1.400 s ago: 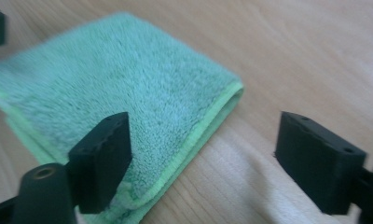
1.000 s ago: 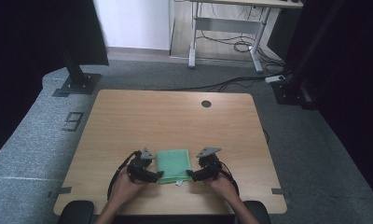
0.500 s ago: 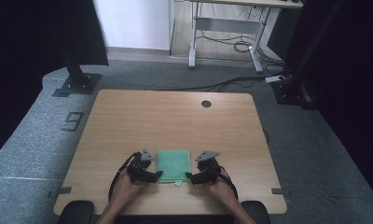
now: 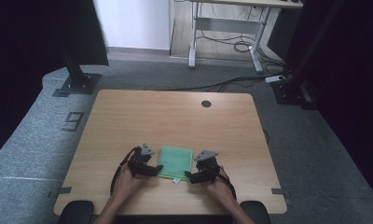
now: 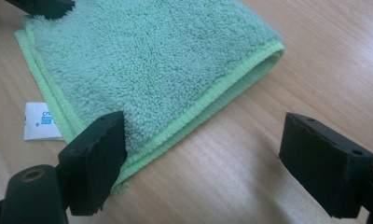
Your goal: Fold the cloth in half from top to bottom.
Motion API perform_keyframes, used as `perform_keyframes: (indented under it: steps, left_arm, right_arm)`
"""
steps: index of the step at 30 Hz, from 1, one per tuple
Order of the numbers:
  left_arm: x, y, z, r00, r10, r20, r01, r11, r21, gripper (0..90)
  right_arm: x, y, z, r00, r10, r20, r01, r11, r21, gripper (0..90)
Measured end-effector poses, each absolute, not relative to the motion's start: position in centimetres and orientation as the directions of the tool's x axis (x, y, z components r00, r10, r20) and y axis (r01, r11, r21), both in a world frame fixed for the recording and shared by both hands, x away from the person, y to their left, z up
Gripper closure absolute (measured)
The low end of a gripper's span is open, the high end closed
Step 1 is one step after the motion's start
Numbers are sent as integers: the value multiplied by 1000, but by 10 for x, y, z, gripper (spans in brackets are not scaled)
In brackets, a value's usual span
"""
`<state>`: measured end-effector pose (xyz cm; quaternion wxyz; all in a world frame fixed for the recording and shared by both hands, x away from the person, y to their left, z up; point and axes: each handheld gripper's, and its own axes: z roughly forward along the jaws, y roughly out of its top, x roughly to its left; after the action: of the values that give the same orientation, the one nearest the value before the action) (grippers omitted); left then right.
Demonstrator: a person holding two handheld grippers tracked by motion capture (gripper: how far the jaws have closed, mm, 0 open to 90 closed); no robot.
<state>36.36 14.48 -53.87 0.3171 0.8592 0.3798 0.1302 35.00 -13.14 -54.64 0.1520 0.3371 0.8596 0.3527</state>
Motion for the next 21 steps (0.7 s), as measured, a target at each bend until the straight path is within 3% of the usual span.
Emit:
perform_keyframes:
  steps: [21]
  left_arm:
    - [391,139,-541,657,753,-41,584,-473,659,227]
  right_arm:
    - [384,-140,-546,-691,723,-29,494,501,711,166]
